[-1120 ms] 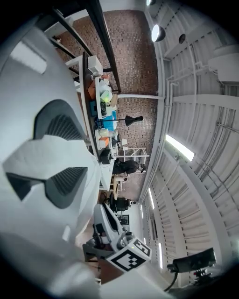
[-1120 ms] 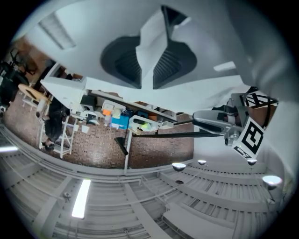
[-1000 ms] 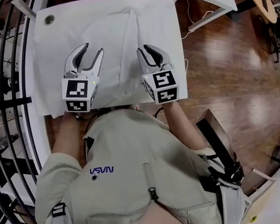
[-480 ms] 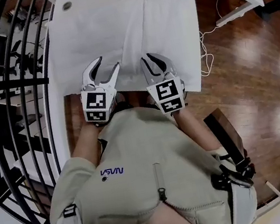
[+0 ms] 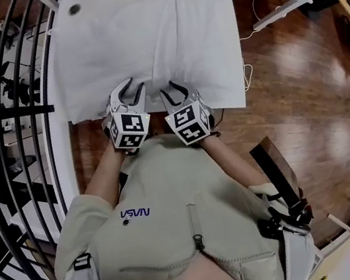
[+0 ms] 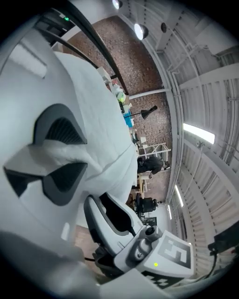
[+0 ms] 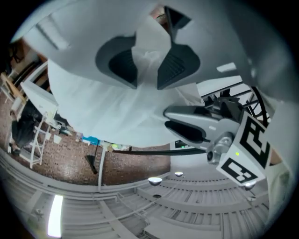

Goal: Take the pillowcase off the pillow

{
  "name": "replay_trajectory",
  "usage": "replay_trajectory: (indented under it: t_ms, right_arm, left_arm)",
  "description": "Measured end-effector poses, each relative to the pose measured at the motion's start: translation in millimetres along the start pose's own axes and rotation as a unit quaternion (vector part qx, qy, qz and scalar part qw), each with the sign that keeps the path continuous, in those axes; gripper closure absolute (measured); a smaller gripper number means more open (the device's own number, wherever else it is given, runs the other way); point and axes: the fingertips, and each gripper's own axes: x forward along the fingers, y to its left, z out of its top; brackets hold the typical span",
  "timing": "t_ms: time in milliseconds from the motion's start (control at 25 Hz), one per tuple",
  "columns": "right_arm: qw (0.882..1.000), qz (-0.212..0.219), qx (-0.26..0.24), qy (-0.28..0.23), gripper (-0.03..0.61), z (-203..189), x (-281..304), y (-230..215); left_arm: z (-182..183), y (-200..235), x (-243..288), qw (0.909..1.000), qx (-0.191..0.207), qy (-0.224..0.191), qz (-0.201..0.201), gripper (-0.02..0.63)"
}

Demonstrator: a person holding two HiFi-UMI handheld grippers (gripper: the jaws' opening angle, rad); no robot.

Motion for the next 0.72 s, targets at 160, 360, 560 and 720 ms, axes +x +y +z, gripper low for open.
replay_trajectory:
  t_ms: [160,360,560,720]
  right_arm:
    - [0.996,-0.069,-0.055,0.018,0.516,0,17,-9]
    - [0.989,-0.146,-0.009,-0.005,0.569,4,-20,-46]
    - [0.974,-0.223,0.036,-0.011,0.57,-6,-59,-91]
    - [0.964,-0.254,0.077,0.016,0.571,-41,-69,-120]
  left_arm:
    - [5,7,-3,0.9993,0.034,-0.012,-0.003,0.586]
    - [38,32,-15,0.9978,0.009,-0.064,0.014,0.592]
    - [69,59,-21,0.9957,0.012,-0.089,0.023,0.592]
    - [55,64,-21,0.9966,-0.029,-0.075,0.019,0.594]
